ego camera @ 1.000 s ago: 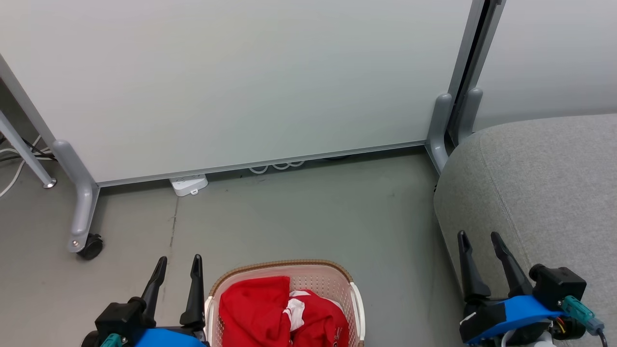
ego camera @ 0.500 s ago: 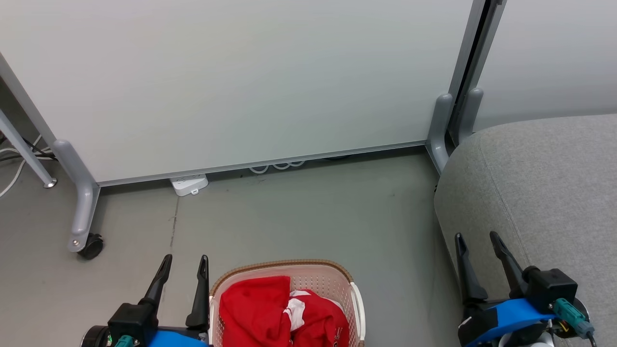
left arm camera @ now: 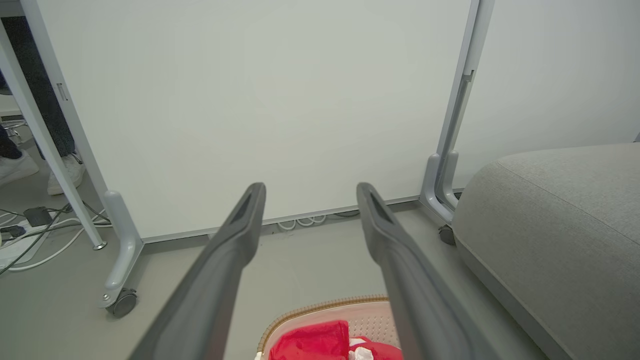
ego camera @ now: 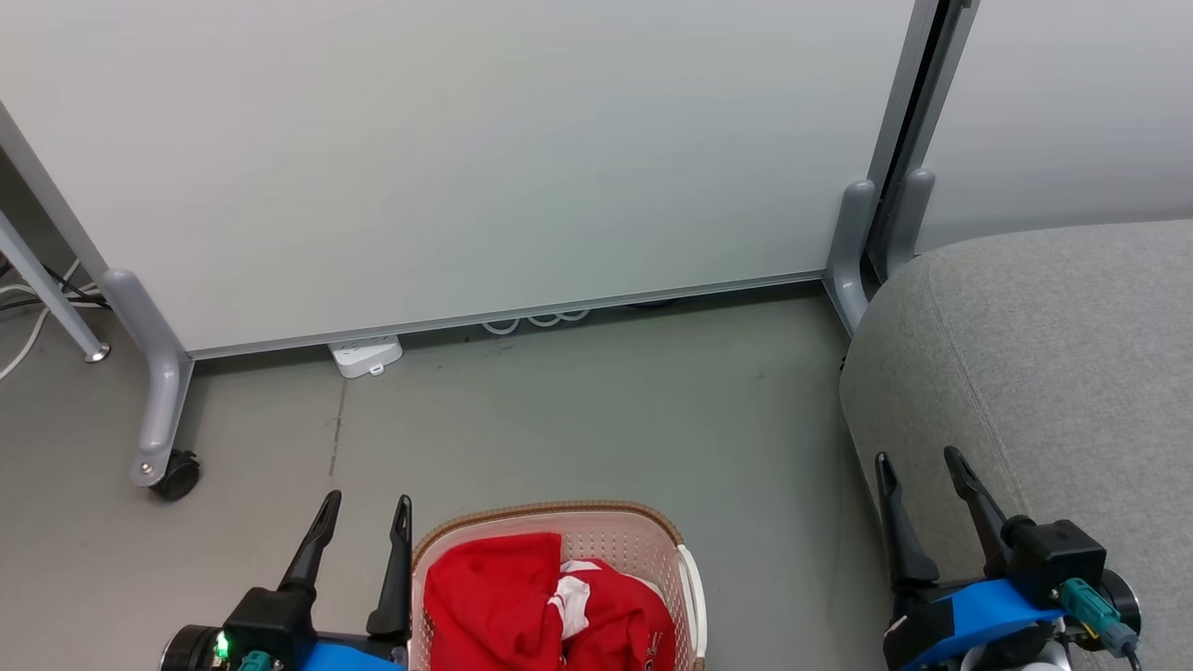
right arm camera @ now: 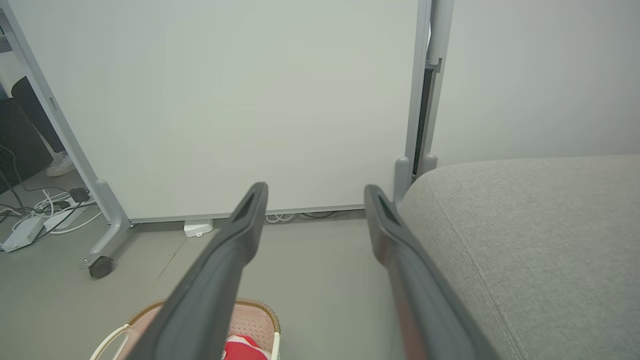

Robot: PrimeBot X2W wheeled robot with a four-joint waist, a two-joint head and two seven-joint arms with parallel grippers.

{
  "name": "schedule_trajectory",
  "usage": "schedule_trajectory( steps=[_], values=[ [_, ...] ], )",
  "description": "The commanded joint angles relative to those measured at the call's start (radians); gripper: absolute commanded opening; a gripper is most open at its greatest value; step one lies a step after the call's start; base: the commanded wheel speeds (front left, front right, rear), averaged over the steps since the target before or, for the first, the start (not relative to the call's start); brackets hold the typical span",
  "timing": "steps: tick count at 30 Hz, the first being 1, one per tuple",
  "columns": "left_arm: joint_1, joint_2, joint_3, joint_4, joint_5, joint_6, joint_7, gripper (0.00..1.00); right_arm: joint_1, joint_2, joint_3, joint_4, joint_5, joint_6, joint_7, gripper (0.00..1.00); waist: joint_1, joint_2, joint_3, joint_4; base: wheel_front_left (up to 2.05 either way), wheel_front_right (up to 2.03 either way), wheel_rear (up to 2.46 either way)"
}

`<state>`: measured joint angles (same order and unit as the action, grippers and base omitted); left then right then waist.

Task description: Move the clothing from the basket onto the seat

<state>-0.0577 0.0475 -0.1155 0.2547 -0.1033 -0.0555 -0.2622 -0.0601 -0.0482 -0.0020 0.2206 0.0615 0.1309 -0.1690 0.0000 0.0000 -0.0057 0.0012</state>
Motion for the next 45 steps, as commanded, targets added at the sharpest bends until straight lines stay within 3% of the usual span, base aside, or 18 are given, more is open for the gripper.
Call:
schedule_trajectory(
  steps=[1,13,22,32,39,45],
  values=[
    [0.004,0.006,-0.001,0.002,0.002,-0.001,-0.004,1.00,0.001,-0.004,0.000,0.001,-0.002,0.000,-0.008,1.00,0.0000,0.0000,0.000,0.001,0.00,0.00,0.00],
    [0.005,0.005,-0.010,0.011,0.000,-0.007,-0.004,1.00,-0.020,-0.004,0.015,-0.014,0.006,0.000,-0.006,1.00,0.0000,0.0000,0.041,-0.007,0.00,0.00,0.00],
    [-0.095,0.023,-0.041,0.072,0.021,-0.029,-0.004,1.00,-0.112,-0.004,0.044,-0.065,-0.016,0.000,-0.007,1.00,0.0000,0.0000,0.248,-0.063,0.00,0.00,0.00],
    [-0.285,0.055,-0.072,0.318,0.019,-0.051,0.025,1.00,-0.262,-0.003,0.082,-0.115,-0.018,0.000,-0.034,1.00,0.0000,0.0000,0.514,-0.161,0.00,0.00,0.00],
    [-0.432,0.075,-0.093,0.527,0.011,-0.062,0.068,1.00,-0.314,-0.002,0.108,-0.110,0.011,0.000,-0.060,1.00,0.0000,0.0000,0.642,-0.212,0.00,0.00,0.00],
    [-0.549,0.091,-0.074,0.681,-0.002,-0.031,0.079,1.00,-0.346,-0.002,0.139,-0.102,0.059,0.000,-0.081,1.00,0.0000,0.0000,0.738,-0.251,0.00,0.00,0.00]
  ],
)
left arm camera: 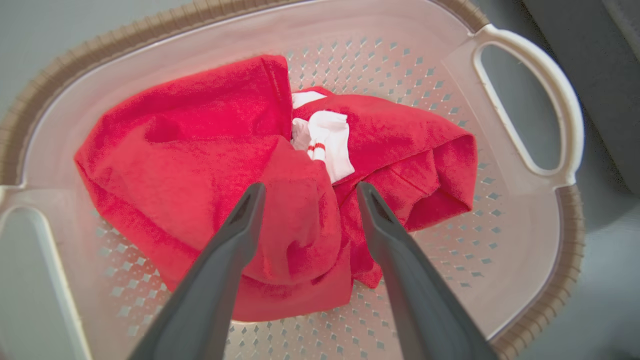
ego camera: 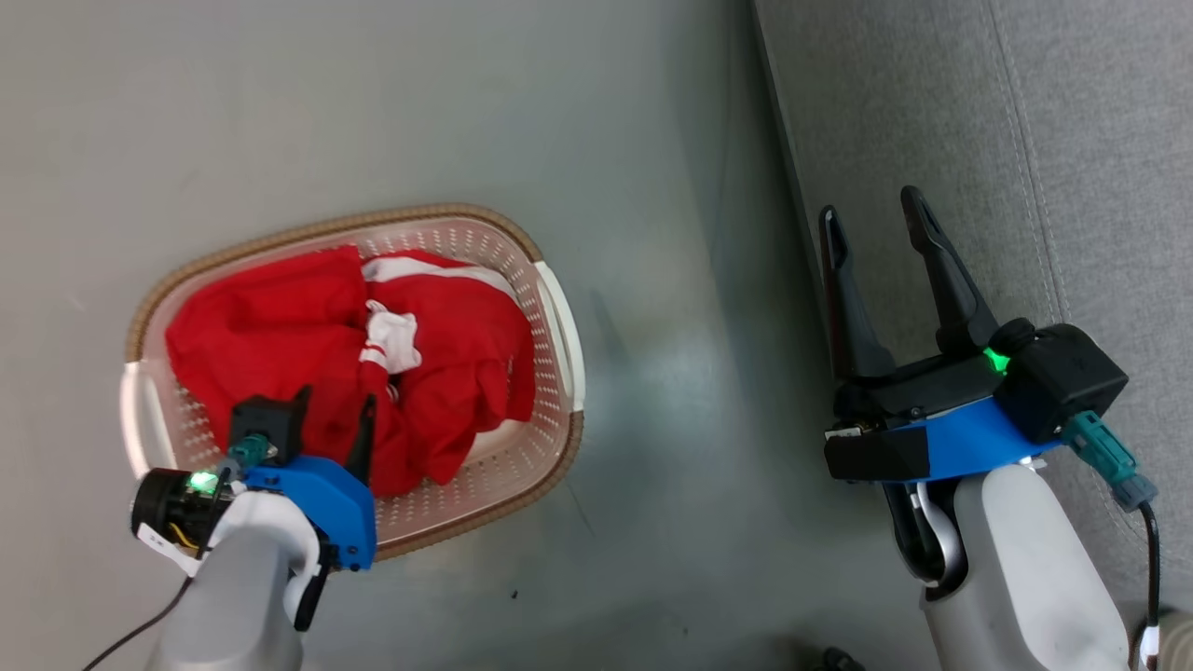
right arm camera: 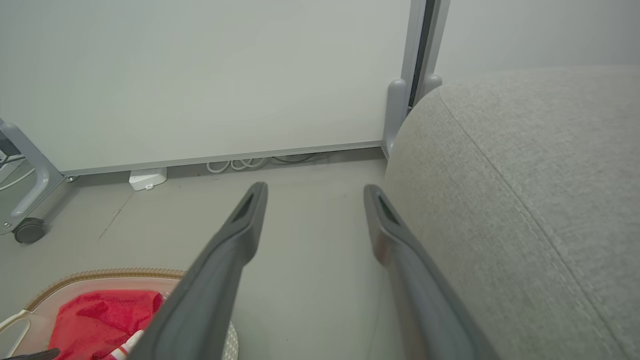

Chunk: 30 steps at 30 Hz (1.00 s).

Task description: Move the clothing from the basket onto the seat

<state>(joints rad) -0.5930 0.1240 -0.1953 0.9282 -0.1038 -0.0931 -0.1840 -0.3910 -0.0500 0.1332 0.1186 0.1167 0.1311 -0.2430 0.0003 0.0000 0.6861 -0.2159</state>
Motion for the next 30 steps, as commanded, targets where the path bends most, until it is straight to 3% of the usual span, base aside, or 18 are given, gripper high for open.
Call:
schedule_trajectory(
  steps=[1,8,13,14,15,16,30],
  values=[
    [-0.027,0.017,0.008,0.023,-0.002,0.013,-0.003,1.00,-0.021,-0.001,0.008,0.001,0.008,-0.001,-0.009,1.00,-0.0003,0.0000,0.059,-0.039,0.00,0.00,0.00],
    [-0.078,0.048,0.026,0.115,-0.011,0.065,-0.007,1.00,-0.045,-0.001,0.041,0.013,0.051,-0.001,-0.020,1.00,-0.0003,0.0000,0.107,-0.067,0.00,0.00,0.00],
    [-0.105,0.065,0.032,0.166,-0.022,0.075,-0.007,1.00,-0.059,-0.001,0.062,0.015,0.075,-0.001,-0.022,1.00,-0.0003,0.0000,0.135,-0.089,0.00,0.00,0.00],
    [-0.109,0.067,0.031,0.172,-0.023,0.075,-0.011,0.67,-0.060,-0.001,0.064,0.015,0.079,-0.001,-0.022,1.00,-0.0003,0.0000,0.139,-0.091,0.00,0.00,0.00],
    [-0.113,0.068,0.030,0.178,-0.025,0.076,-0.012,0.16,-0.063,-0.001,0.064,0.013,0.080,-0.001,-0.022,1.00,-0.0003,0.0000,0.142,-0.092,0.00,0.00,0.00],
    [-0.117,0.069,0.029,0.184,-0.027,0.077,-0.014,0.00,-0.064,-0.001,0.064,0.011,0.084,-0.001,-0.023,1.00,-0.0003,0.0000,0.144,-0.093,0.00,0.00,0.00],
    [-0.160,0.053,0.002,0.243,-0.035,0.065,-0.043,0.00,-0.068,-0.001,0.056,0.010,0.089,-0.001,-0.022,1.00,-0.0003,0.0000,0.142,-0.082,0.00,0.00,0.00]
  ],
)
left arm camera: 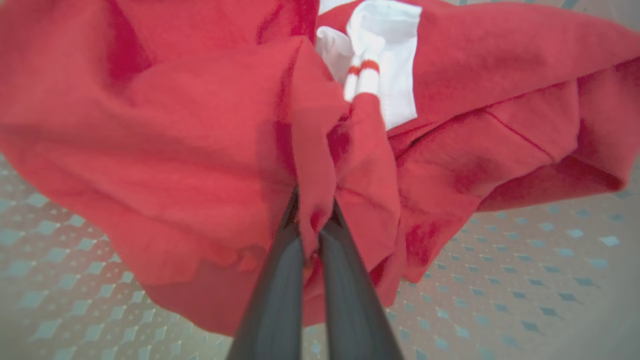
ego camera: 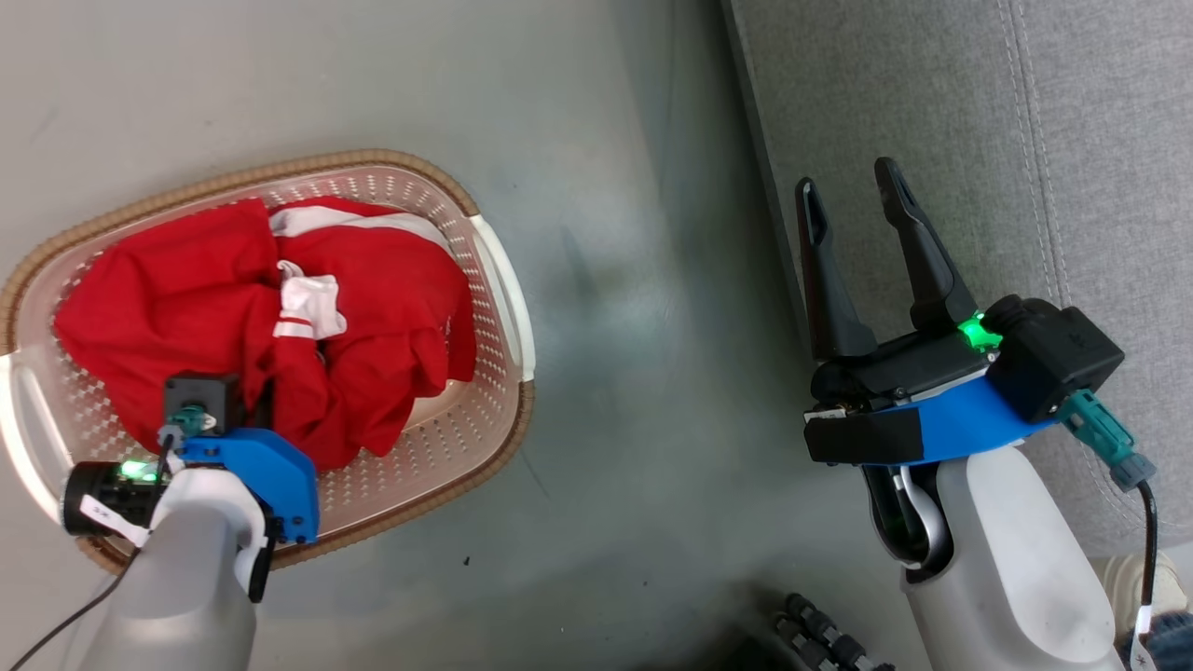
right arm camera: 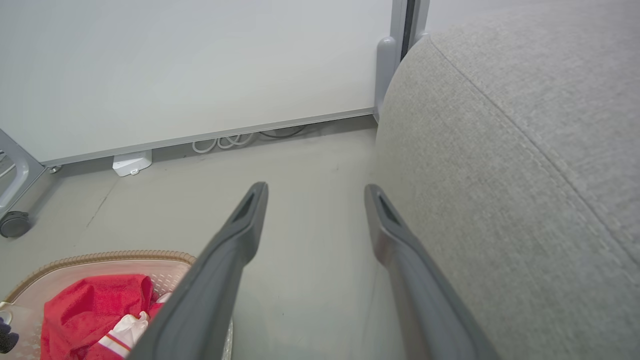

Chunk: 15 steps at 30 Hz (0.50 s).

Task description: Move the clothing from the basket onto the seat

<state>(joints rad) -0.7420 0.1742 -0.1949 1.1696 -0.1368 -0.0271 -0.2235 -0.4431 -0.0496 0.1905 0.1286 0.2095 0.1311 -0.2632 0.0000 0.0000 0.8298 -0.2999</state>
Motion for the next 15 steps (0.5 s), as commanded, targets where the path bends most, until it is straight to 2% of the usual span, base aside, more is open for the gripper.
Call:
schedule_trajectory(
  steps=[1,7,15],
  values=[
    [-0.012,-0.001,-0.005,0.005,0.003,-0.005,-0.006,0.00,-0.014,-0.001,-0.003,0.002,-0.007,-0.001,-0.002,1.00,0.0000,0.0000,-0.006,0.006,0.00,0.00,0.00],
    [-0.017,-0.031,-0.031,0.019,0.007,-0.019,-0.021,0.00,0.004,-0.001,-0.015,0.032,-0.044,-0.001,-0.002,1.00,0.0000,0.0000,-0.074,0.043,0.00,0.00,0.00],
    [0.014,-0.078,-0.091,-0.008,0.026,-0.060,-0.040,0.00,0.048,-0.002,-0.030,0.094,-0.097,-0.001,0.001,1.00,0.0000,0.0000,-0.262,0.098,0.00,0.00,0.00]
  ],
)
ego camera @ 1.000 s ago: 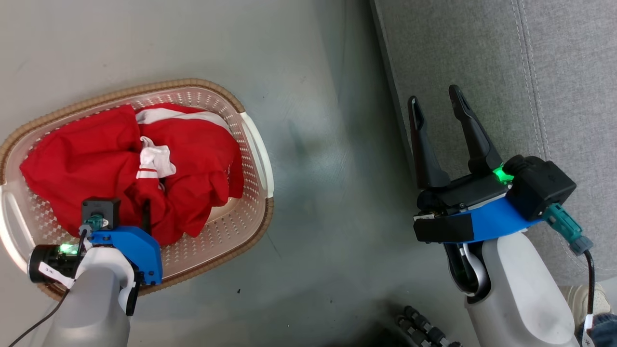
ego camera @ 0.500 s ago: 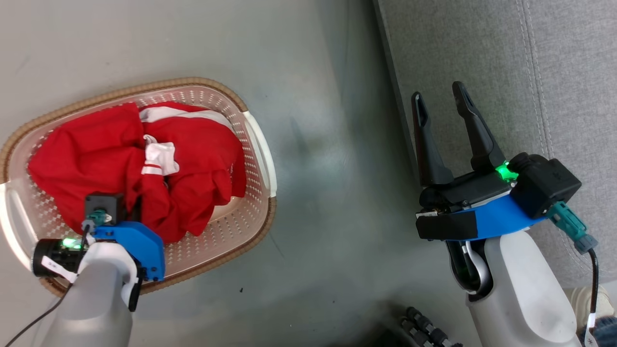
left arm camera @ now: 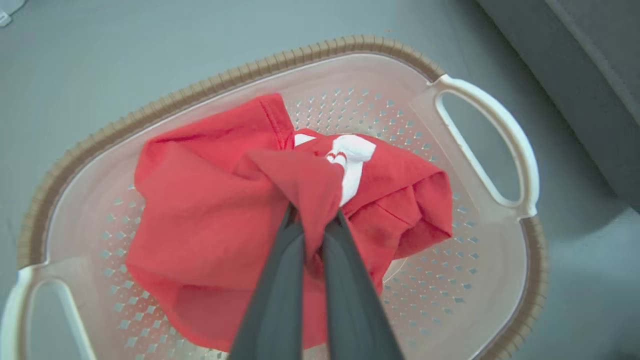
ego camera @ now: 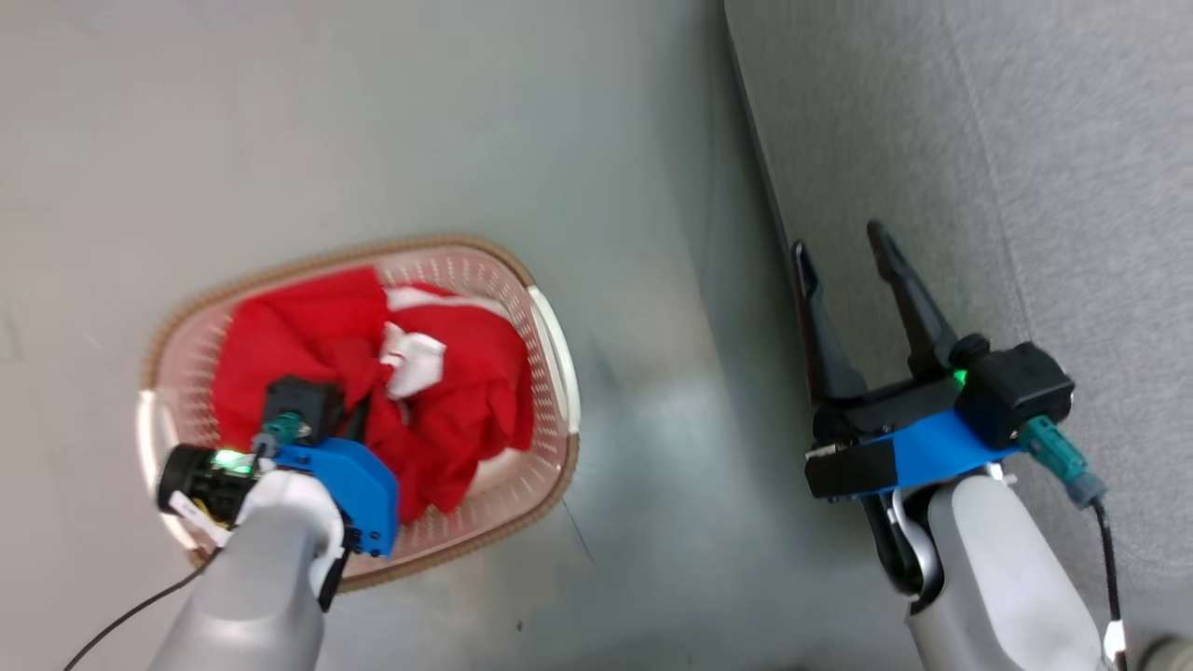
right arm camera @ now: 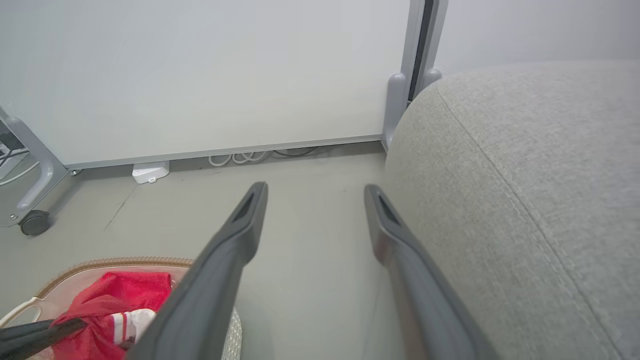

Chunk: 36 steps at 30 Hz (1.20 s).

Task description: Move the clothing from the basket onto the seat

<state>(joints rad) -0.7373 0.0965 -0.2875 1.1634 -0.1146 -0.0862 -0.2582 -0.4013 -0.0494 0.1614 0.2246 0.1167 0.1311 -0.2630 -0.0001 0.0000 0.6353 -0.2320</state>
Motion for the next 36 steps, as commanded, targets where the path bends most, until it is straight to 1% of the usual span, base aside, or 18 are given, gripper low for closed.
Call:
schedule_trajectory(
  steps=[1,5,9,13,17,22,28,36],
  values=[
    [0.016,-0.004,-0.008,-0.011,0.005,-0.007,-0.007,0.00,0.014,-0.002,0.000,0.006,-0.009,-0.001,0.003,1.00,0.0001,0.0000,-0.096,0.036,0.00,0.00,0.00],
    [0.053,-0.020,-0.047,-0.084,0.017,-0.021,-0.008,0.00,0.054,-0.002,0.007,0.036,-0.022,-0.001,0.015,1.00,0.0001,0.0000,-0.218,0.061,0.00,0.00,0.00],
    [0.107,-0.032,-0.075,-0.166,0.002,-0.032,-0.008,0.00,0.106,-0.002,0.005,0.050,-0.024,-0.001,0.036,1.00,0.0001,0.0000,-0.329,0.083,0.00,0.00,0.00],
    [0.151,-0.040,-0.100,-0.230,-0.040,-0.039,-0.008,0.00,0.157,-0.002,0.011,0.054,-0.020,-0.001,0.060,1.00,0.0001,0.0000,-0.421,0.100,0.00,0.00,0.00],
    [0.164,-0.045,-0.154,-0.277,-0.090,-0.044,-0.008,0.00,0.203,-0.002,0.020,0.052,-0.012,-0.001,0.079,1.00,0.0001,0.0000,-0.505,0.116,0.00,0.00,0.00],
    [0.141,-0.045,-0.282,-0.368,-0.210,-0.045,0.013,0.00,0.241,-0.002,0.030,0.040,-0.007,-0.001,0.106,1.00,0.0001,0.0000,-0.578,0.131,0.00,0.00,0.00],
    [0.082,-0.044,-0.392,-0.470,-0.316,-0.043,0.054,0.00,0.274,-0.002,0.032,0.021,-0.017,-0.001,0.133,1.00,0.0001,0.0000,-0.631,0.152,0.00,0.00,0.00],
    [0.004,-0.045,-0.497,-0.543,-0.434,0.012,0.078,0.00,0.285,-0.002,0.045,-0.004,-0.016,-0.001,0.159,1.00,0.0001,0.0000,-0.653,0.156,0.00,0.00,0.00]
  ],
)
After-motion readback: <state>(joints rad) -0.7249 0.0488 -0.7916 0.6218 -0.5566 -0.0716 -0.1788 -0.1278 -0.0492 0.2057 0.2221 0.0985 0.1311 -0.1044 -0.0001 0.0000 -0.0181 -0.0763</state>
